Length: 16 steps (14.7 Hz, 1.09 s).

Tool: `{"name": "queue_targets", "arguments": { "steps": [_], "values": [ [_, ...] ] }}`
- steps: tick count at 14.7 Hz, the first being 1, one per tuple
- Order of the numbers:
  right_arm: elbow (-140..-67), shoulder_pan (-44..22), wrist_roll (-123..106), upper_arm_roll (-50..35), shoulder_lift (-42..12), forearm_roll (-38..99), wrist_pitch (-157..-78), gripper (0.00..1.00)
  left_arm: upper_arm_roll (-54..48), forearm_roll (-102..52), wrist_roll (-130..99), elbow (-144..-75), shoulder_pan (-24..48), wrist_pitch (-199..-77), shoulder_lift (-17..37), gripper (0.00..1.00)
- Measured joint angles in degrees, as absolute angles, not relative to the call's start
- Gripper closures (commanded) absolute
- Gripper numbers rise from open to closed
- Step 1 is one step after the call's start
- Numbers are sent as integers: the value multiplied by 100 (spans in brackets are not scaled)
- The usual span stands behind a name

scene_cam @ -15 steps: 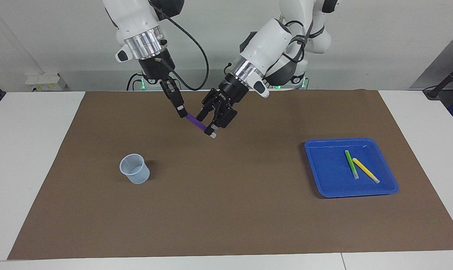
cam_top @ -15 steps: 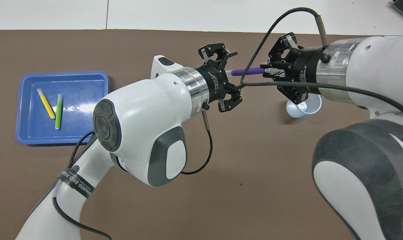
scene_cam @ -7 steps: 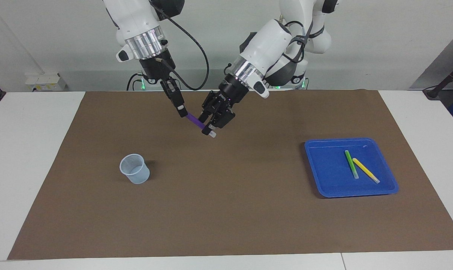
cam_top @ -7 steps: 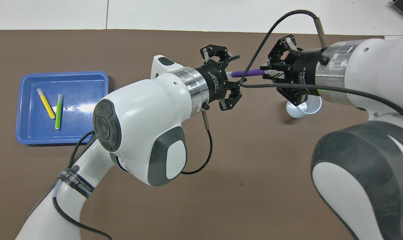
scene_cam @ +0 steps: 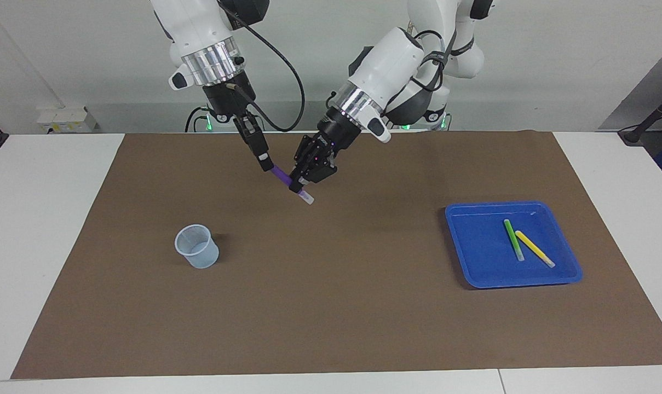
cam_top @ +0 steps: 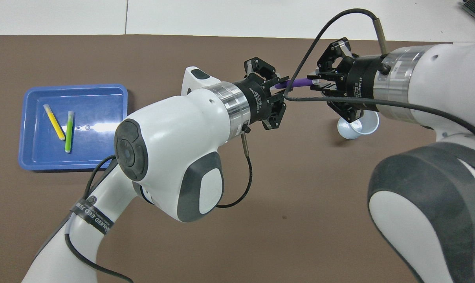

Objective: Right arm passes pens to left for tray arrangement
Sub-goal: 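Open the right gripper and pull the purple pen away with the left gripper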

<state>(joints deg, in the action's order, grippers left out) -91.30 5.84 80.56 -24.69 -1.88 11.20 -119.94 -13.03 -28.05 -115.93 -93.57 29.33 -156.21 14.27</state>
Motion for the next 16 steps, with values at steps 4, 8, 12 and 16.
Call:
{"name": "queue_targets", "arguments": {
  "steps": [4,8,12,16],
  "values": [
    [-9134,585,8056,-2469,-188,1120,-11989,100,-1303,-2613,-11583,-9357,2943,-15620,1427,100],
    [-9131,606,8056,-2466,-186,1365,-11947,0,-1301,-2533,-11582,-9357,2944,-15620,1431,100],
    [-9128,657,8056,-2456,-175,1425,-11754,0,-1268,-2328,-11584,-9355,2943,-15611,1433,100],
    [-9067,826,7817,-2416,-136,1425,-11616,0,-1254,-2094,-11584,-9355,2938,-15491,1434,100]
  ]
}}
